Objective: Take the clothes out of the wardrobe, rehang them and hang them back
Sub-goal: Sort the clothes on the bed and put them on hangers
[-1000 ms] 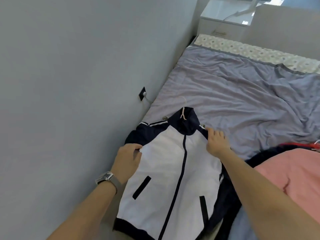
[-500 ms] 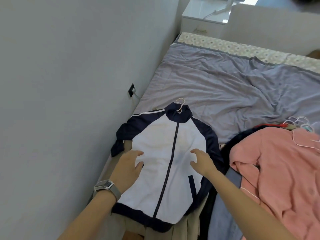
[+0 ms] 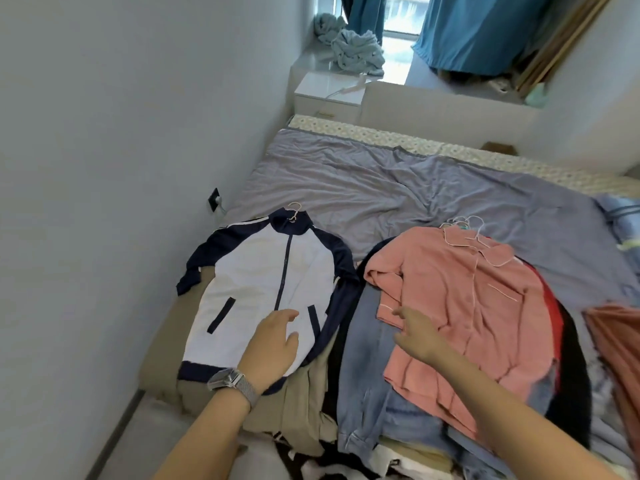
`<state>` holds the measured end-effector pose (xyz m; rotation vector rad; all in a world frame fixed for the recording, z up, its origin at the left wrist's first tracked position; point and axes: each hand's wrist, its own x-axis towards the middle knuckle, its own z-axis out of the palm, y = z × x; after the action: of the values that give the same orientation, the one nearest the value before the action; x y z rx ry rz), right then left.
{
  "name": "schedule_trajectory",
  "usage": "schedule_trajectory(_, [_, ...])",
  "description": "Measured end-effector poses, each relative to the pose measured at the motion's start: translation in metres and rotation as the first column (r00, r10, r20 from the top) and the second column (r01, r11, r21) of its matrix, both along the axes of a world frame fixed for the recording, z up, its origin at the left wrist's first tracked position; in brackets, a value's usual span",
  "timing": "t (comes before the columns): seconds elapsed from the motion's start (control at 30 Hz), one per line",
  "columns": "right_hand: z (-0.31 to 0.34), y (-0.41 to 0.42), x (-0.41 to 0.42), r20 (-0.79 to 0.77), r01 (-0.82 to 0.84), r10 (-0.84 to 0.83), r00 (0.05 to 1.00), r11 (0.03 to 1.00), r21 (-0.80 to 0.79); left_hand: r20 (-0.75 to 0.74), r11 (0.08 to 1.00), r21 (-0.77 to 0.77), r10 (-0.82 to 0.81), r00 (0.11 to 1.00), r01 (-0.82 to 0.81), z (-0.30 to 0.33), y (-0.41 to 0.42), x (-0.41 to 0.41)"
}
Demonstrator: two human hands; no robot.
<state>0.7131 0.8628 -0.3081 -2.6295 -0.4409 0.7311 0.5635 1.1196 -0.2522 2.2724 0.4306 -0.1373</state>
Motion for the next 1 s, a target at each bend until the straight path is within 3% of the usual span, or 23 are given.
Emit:
schedule_trajectory(0.33, [0.025,-0.129,-0.042,-0.036,0.166,-0.164,0.986,0.985,0.041,0.020,0.983,-0.019,-0.180,0.983,0.181,0.011,-0.117,0.004])
schedule_trajectory(0.47, [0.021,-0.181,-0.025,-0.053,0.261,-0.259,0.964,0.965,0.033,-0.005,0.984,0.003,-0.177,0.984,0.177,0.005,-0.143,0.033])
schedule_trajectory(0.73, [-0.029,-0.302,0.082,-0.163,0.303,-0.297,0.941,0.953,0.008,-0.026,0.989,-0.045,-0.140,0.990,0.139,-0.024,-0.269,0.155])
schedule_trajectory(0.87, [-0.063,-0.363,0.136,-0.249,0.229,-0.240,0.938,0.971,-0.071,-0.116,0.994,-0.105,-0.011,0.993,-0.001,-0.047,-0.352,0.207])
schedule_trajectory(1.0, [-0.079,-0.399,0.206,-0.195,0.179,-0.194,0.961,0.980,-0.091,-0.135,0.988,-0.120,0.080,0.988,-0.096,-0.053,-0.394,0.241])
